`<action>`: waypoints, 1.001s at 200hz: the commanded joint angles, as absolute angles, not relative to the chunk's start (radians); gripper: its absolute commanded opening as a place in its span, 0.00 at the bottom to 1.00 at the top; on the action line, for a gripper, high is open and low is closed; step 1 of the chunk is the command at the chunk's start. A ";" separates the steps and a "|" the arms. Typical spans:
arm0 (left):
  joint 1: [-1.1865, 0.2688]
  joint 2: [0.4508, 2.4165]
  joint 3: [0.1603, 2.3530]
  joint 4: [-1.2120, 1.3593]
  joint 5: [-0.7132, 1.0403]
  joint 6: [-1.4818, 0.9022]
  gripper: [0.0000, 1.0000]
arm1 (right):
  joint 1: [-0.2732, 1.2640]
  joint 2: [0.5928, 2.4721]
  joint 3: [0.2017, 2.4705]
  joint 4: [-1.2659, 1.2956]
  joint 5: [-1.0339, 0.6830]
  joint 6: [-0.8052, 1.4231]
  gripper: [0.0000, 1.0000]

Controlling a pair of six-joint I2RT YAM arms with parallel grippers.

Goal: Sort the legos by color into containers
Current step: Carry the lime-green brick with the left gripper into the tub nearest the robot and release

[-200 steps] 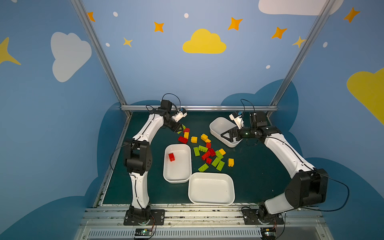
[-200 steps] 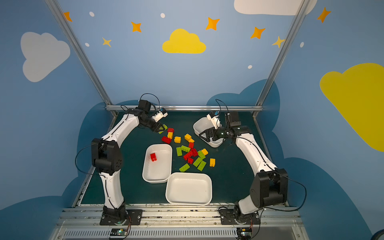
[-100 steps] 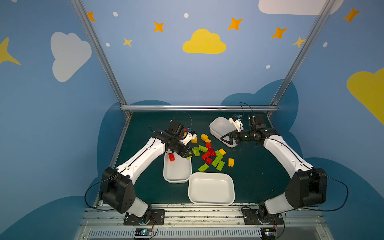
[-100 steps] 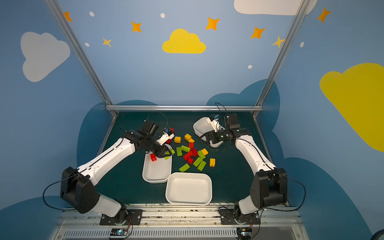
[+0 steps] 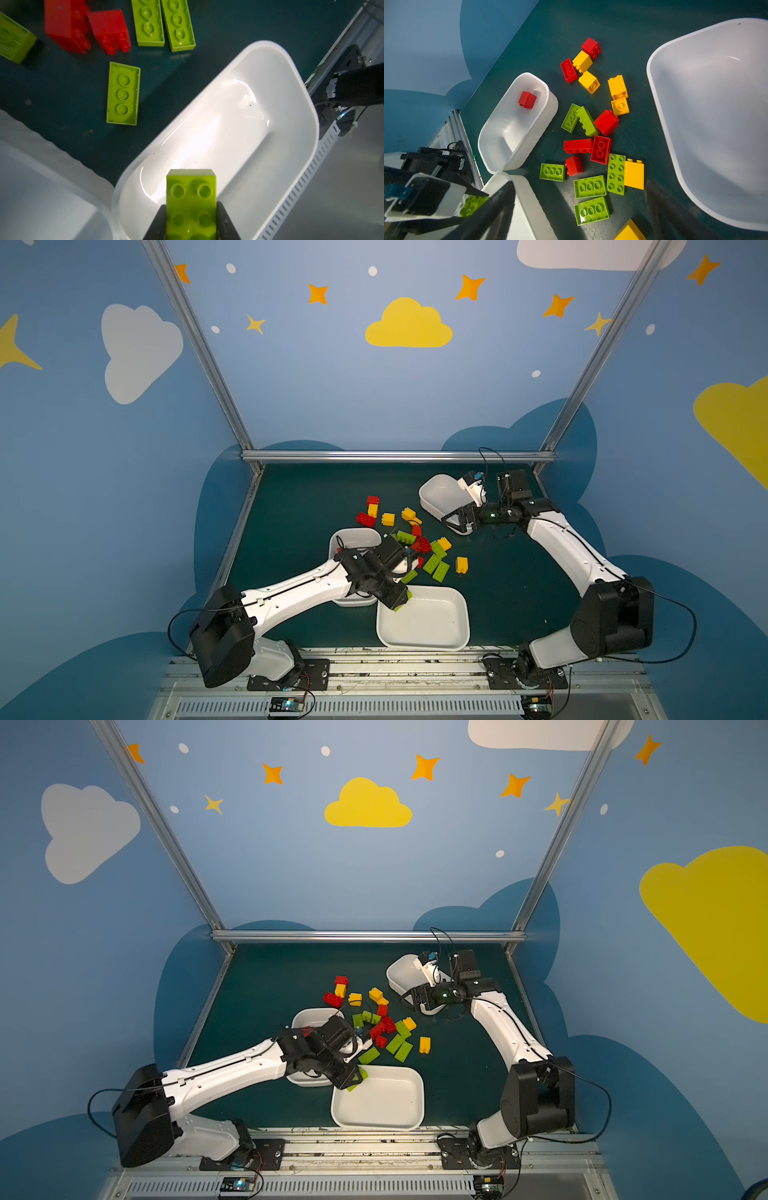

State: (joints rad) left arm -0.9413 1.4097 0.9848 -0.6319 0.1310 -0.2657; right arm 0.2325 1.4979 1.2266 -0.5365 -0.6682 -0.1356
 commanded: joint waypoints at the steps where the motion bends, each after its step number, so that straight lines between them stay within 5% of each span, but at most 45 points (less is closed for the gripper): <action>1: -0.964 1.422 0.955 -0.597 0.068 -0.294 0.29 | 0.230 1.463 1.206 -0.550 -0.690 -0.149 0.96; 58: -1.001 1.472 0.914 -0.536 -0.038 -0.253 0.32 | 0.235 1.450 1.189 -0.549 -0.690 -0.147 0.96; 152: -0.995 1.413 1.027 -0.718 -0.119 -0.319 0.54 | 0.238 1.463 1.214 -0.542 -0.694 -0.147 0.96; 200: -0.759 1.392 1.199 -0.808 -0.050 -0.268 0.59 | 0.239 1.479 1.244 -0.533 -0.709 -0.129 0.95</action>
